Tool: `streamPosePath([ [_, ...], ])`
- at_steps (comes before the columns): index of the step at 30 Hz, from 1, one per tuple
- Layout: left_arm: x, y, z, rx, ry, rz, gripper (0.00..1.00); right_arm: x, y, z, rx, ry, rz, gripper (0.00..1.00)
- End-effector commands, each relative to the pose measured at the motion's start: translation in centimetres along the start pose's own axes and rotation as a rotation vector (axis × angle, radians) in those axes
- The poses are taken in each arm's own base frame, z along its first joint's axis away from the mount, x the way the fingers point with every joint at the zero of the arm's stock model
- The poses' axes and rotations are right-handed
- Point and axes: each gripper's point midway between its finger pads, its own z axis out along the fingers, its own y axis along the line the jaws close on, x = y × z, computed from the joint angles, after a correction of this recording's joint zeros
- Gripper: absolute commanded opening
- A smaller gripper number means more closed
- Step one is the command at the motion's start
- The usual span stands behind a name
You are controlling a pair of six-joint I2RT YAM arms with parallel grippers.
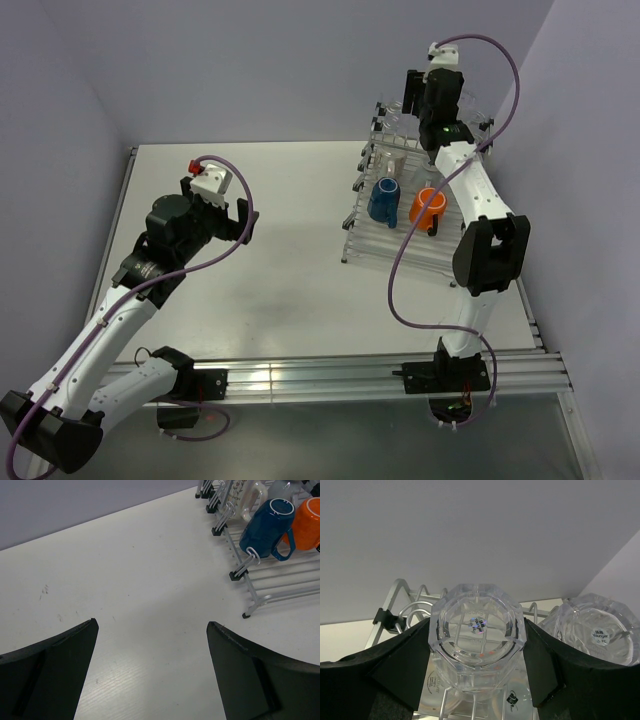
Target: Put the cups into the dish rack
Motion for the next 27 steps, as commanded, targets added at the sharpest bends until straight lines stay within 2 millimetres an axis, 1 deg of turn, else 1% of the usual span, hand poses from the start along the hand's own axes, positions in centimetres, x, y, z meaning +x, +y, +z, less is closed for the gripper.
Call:
streamPosePath([
  [1, -1.3, 0.2, -0.4, -0.007, -0.053, 0.007, 0.99, -3.2, -0.7, 0.1, 0.016, -0.09, 0.026, 0.05],
  [8, -1.3, 0.2, -0.4, -0.007, -0.053, 0.007, 0.99, -3.3, -0.7, 0.2, 0.014, -0.092, 0.03, 0.09],
  [11, -1.3, 0.3, -0.4, -0.009, -0.053, 0.006, 0.99, -3.2, -0.7, 0.2, 0.014, -0.09, 0.032, 0.18],
  [13, -1.3, 0.2, -0.4, -0.007, -0.053, 0.007, 0.99, -3.2, -0.8, 0.2, 0.015, -0.089, 0.035, 0.25],
  [14, -1.3, 0.2, -0.4, -0.007, -0.053, 0.007, 0.99, -3.3, -0.7, 0.1, 0.011, -0.092, 0.037, 0.28],
  [15, -1.3, 0.3, -0.4, -0.009, -0.052, 0.006, 0.99, -3.4, -0.7, 0.0, 0.009, -0.09, 0.037, 0.33],
  [16, -1.3, 0.3, -0.4, -0.009, -0.053, 0.006, 0.99, -3.5, -0.6, 0.0, 0.006, -0.095, 0.039, 0.36],
  [22, -1.3, 0.3, -0.4, -0.009, -0.055, 0.005, 0.99, -4.1, -0.7, -0.3, 0.008, -0.105, 0.041, 0.45],
  [23, -1.3, 0.3, -0.4, -0.01, -0.052, 0.005, 0.99, -4.1, -0.7, -0.3, 0.008, -0.105, 0.039, 0.47],
  [24, -1.2, 0.3, -0.4, -0.009, -0.052, 0.005, 0.99, -4.2, -0.8, -0.3, 0.008, -0.106, 0.04, 0.51],
  [27, -1.3, 0.3, -0.4, -0.012, -0.052, 0.005, 0.99, -4.5, -0.8, -0.5, 0.01, -0.112, 0.043, 0.57],
])
